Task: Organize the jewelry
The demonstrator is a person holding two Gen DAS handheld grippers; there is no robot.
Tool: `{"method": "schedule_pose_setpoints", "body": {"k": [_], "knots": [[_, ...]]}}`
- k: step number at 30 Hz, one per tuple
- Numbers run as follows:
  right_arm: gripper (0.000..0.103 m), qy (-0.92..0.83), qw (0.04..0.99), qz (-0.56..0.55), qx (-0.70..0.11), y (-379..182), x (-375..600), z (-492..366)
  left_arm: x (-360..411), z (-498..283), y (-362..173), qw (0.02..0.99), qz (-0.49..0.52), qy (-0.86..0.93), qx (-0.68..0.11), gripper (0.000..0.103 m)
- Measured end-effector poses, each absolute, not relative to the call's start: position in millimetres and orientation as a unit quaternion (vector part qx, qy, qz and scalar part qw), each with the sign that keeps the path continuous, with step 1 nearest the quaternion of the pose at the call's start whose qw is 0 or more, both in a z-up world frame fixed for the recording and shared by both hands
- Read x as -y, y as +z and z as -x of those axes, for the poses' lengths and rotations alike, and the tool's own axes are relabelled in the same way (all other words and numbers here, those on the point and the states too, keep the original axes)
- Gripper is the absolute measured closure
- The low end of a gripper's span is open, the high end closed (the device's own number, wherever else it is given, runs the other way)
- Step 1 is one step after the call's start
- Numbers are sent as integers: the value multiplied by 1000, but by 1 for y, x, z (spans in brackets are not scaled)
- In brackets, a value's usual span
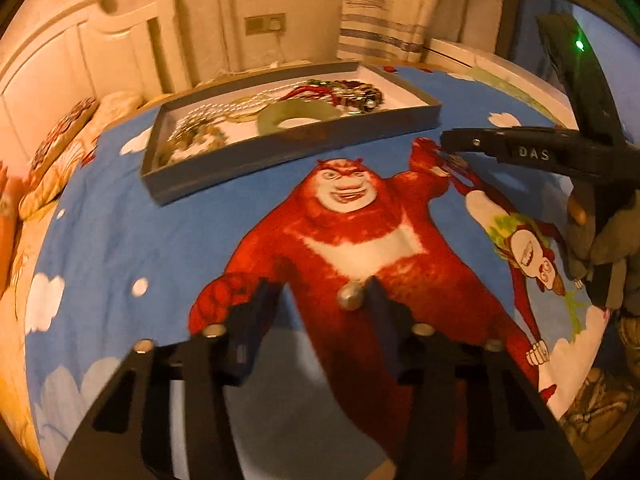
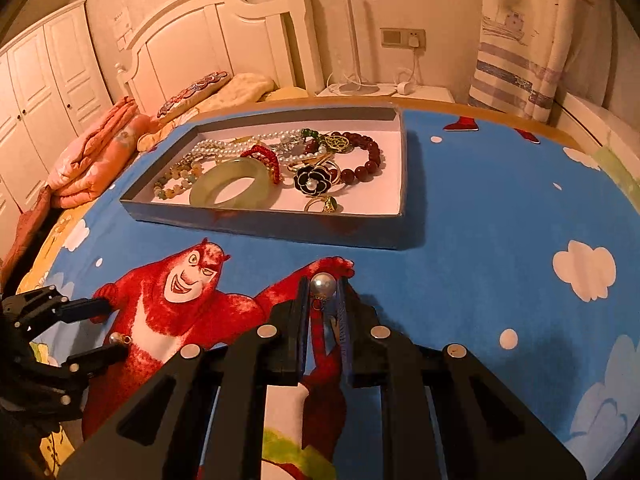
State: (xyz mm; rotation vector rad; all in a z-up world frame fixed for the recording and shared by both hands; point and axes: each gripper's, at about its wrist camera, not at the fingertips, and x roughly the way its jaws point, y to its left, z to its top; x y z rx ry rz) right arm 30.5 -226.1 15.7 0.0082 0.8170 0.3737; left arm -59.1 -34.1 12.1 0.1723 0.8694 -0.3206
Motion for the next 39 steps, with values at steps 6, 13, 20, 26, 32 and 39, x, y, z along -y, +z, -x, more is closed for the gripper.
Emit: {"method": "schedule_pose_setpoints", "body": {"k": [6,13,20,26,32,39], "knots": [[89,197,904,-4,-379,20,224,-26,45,63,14,890,-93,-201,-398,91],[89,221,911,14,-348,33,198,-33,28,12,45,921,-48,-147,-358,90],[89,250,912,14,-325,43,160,-61,17,-57,57,932,1,-95,-348,90],[84,264,909,12,-324,40,140,-82,-3,-80,42,927,49,-53,-367,57],[63,254,912,-7,-322,38,148,-77,-15,-64,46,941,52,-30,-332,21],[43,197,932,0,-303,41,153,-62,-9,-44,56,962,11,16,-274,3]]}}
